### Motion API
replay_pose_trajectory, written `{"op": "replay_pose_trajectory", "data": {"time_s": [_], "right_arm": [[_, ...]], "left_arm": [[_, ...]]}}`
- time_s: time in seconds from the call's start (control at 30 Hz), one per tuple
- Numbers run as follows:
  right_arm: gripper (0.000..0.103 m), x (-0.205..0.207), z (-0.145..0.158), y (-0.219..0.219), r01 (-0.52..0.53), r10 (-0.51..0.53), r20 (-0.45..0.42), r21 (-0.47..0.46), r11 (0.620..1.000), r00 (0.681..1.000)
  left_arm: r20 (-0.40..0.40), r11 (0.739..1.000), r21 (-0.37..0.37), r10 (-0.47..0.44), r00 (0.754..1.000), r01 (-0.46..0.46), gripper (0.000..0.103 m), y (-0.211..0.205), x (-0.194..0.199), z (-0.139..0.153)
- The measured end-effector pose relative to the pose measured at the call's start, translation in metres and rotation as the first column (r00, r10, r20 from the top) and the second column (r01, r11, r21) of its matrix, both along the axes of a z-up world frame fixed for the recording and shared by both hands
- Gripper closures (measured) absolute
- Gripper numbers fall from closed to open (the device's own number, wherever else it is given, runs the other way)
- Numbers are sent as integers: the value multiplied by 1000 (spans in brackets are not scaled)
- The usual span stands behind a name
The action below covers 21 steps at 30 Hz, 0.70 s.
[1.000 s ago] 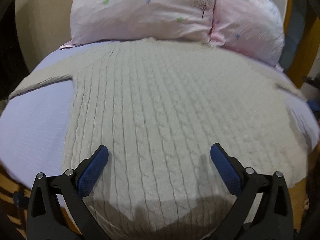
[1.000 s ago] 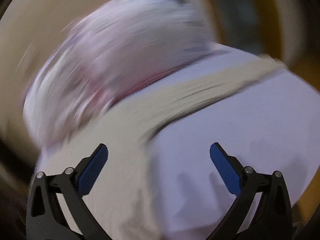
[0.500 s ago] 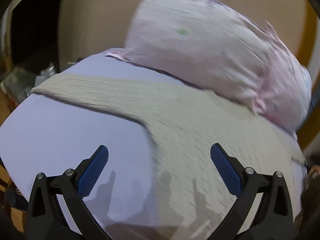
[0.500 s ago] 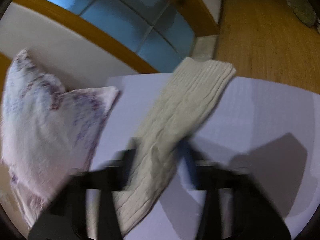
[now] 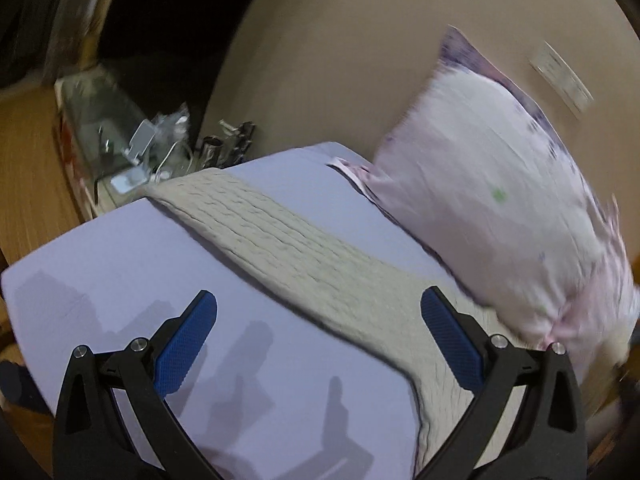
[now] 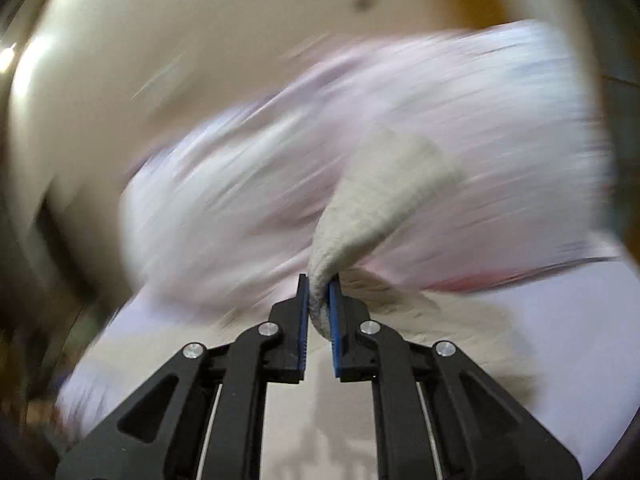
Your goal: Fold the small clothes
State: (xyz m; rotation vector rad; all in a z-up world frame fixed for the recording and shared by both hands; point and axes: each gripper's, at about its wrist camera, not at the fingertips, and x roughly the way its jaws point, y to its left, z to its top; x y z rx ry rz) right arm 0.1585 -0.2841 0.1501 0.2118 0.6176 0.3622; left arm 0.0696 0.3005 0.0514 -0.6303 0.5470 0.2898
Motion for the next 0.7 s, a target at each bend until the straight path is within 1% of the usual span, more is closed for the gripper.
{"op": "replay_pose_trajectory", "data": {"time_s": [0.03, 0.07, 0.1, 0.13, 0.17, 0.2, 0.23, 0.27, 0.3, 0.33, 0.4, 0.47, 0.5, 0.53, 0.57, 0.6, 0.63, 0.67, 0.7], "right_arm": [[84, 2, -21, 45, -135, 134, -88, -13, 991, 987], [73, 2, -35, 71, -211, 207, -159, -9, 977, 965], [64, 1, -46, 87, -253, 249, -203, 3, 967, 947], [58, -1, -49, 91, -261, 257, -212, 10, 965, 943], [45, -6, -50, 89, -247, 246, -203, 21, 969, 948], [34, -9, -47, 81, -215, 217, -186, 31, 976, 958], [31, -8, -45, 72, -184, 188, -176, 41, 982, 966], [30, -14, -40, 55, -140, 149, -166, 65, 988, 975], [29, -12, -39, 41, -109, 121, -165, 84, 991, 979], [29, -20, -35, 29, -83, 98, -163, 95, 992, 982], [24, -26, -30, 7, -31, 46, -152, 96, 995, 987], [23, -23, -28, -16, 6, 7, -141, 92, 996, 990], [23, -23, -26, -23, 21, -8, -133, 97, 995, 991], [22, -26, -22, -33, 42, -29, -119, 109, 993, 992], [20, -24, -21, -40, 55, -42, -110, 116, 992, 993], [18, -23, -20, -49, 69, -58, -97, 121, 990, 994], [18, -21, -20, -57, 81, -70, -87, 122, 989, 994], [17, -21, -18, -63, 87, -78, -79, 123, 989, 994], [17, -22, -18, -67, 88, -78, -78, 122, 989, 994]], "left_arm": [[-13, 999, -22, 26, 1000, -26, 1, 8, 5, -3], [-19, 998, -41, 37, 999, -38, 2, 13, 7, -6], [-23, 997, -66, 48, 999, -49, 7, 21, 8, -9], [-29, 993, -96, 58, 998, -61, 11, 27, 11, -13], [-34, 988, -138, 70, 997, -74, 11, 37, 14, -19], [-43, 983, -163, 78, 996, -84, 12, 43, 17, -24], [-64, 976, -188, 95, 993, -105, 15, 53, 21, -30], [-77, 971, -204, 107, 991, -120, 15, 59, 25, -35], [-84, 966, -221, 120, 989, -136, 18, 68, 28, -39], [-67, 962, -228, 136, 988, -148, 20, 74, 28, -40], [-59, 948, -265, 164, 985, -174, 20, 89, 33, -43], [-44, 932, -306, 188, 981, -193, 20, 105, 38, -45], [-45, 927, -316, 198, 979, -202, 21, 110, 41, -46], [-55, 925, -317, 206, 977, -212, 26, 114, 44, -46], [-84, 927, -293, 218, 972, -233, 31, 120, 50, -45], [-113, 929, -275, 226, 968, -249, 47, 123, 55, -45], [-164, 932, -245, 231, 959, -266, 72, 124, 62, -44], [-187, 935, -228, 230, 955, -270, 85, 124, 66, -42], [-197, 942, -201, 228, 953, -267, 93, 119, 71, -34]]}}
